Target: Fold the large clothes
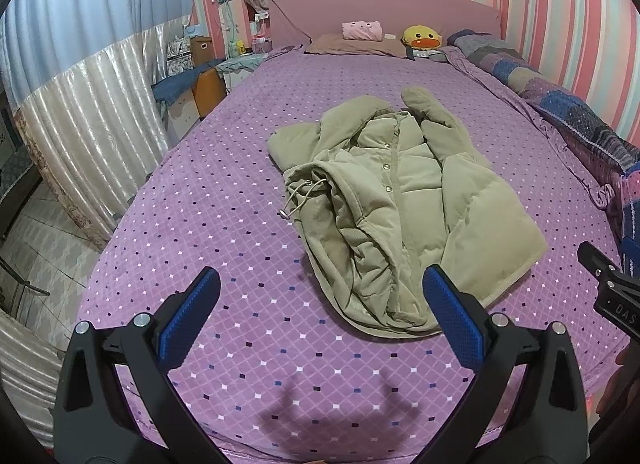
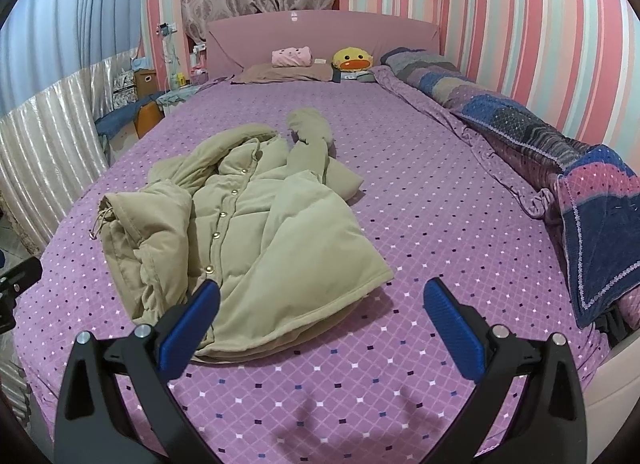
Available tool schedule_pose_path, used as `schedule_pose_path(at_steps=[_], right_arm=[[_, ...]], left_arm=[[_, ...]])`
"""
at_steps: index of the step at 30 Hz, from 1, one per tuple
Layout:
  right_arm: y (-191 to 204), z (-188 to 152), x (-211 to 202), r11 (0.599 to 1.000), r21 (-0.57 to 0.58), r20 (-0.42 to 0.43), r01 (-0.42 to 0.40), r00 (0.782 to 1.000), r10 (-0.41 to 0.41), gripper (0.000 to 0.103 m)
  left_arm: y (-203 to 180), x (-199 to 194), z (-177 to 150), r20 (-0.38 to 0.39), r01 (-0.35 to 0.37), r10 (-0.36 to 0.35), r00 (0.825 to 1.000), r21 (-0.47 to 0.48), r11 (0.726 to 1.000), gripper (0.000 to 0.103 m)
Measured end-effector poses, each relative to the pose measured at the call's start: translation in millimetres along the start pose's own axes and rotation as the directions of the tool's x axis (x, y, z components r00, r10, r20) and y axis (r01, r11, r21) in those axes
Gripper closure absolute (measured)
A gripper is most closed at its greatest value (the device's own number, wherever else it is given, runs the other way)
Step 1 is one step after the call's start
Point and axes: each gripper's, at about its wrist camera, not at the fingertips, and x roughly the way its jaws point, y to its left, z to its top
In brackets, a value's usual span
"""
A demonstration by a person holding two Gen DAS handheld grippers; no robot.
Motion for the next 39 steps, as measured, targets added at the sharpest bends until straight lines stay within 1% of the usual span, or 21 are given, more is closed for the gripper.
schedule_pose_path(at_steps=[6, 14, 22, 39], right_arm=[[1, -1, -1, 1.000, 0.010, -0.003, -0.020, 1.000, 0.020, 0.002], [10, -4, 0, 1.000, 0.001, -0.015, -0.021, 1.000, 0.021, 0.002], [10, -6, 4, 1.000, 0.006, -0.025, -0.029, 0.999, 0.029, 0.002], [11, -8, 8, 1.000, 0.002, -0.030, -0.022, 0.999, 0.022, 0.002]], left_arm=[[1, -2, -1, -0.004, 0.003, -0.003, 1.000, -0.003, 1.000, 0.003], [5, -1, -4, -0.006, 0.005, -0.005, 1.000, -0.009, 1.000, 0.003], [8, 6, -7, -0.021, 0.007, -0.007, 1.000, -0.014, 1.000, 0.003], [7, 9, -9, -0.025, 0.011, -0.011, 1.000, -0.014, 1.000, 0.003]])
